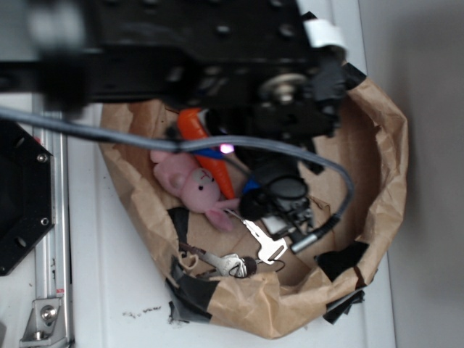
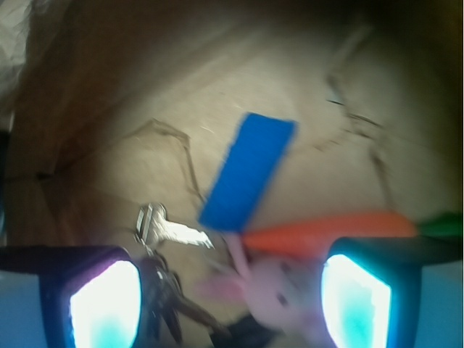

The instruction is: Grab the blue sponge.

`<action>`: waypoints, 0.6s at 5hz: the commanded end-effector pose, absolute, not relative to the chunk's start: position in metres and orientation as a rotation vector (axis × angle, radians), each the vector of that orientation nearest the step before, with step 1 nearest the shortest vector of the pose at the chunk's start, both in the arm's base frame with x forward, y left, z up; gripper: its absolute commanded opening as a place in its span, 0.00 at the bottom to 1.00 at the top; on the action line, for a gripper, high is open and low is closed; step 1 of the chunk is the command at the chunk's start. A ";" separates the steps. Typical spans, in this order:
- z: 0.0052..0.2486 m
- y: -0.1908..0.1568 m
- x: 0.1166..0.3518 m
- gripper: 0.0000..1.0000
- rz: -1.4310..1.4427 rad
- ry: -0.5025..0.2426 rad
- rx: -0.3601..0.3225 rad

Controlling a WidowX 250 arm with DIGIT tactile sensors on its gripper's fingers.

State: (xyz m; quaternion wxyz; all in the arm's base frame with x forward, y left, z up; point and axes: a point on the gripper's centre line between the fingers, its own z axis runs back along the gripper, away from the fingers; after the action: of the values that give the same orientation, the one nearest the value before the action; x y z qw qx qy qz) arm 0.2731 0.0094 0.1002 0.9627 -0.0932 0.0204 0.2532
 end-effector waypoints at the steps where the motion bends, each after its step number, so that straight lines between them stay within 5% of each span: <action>1: 0.058 0.010 0.290 1.00 0.495 0.055 -0.114; 3: 0.011 0.009 0.290 0.95 0.521 0.129 -0.044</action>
State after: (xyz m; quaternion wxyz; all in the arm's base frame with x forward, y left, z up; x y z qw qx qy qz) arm 0.2930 0.0122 0.0142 0.9632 -0.0243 0.0720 0.2579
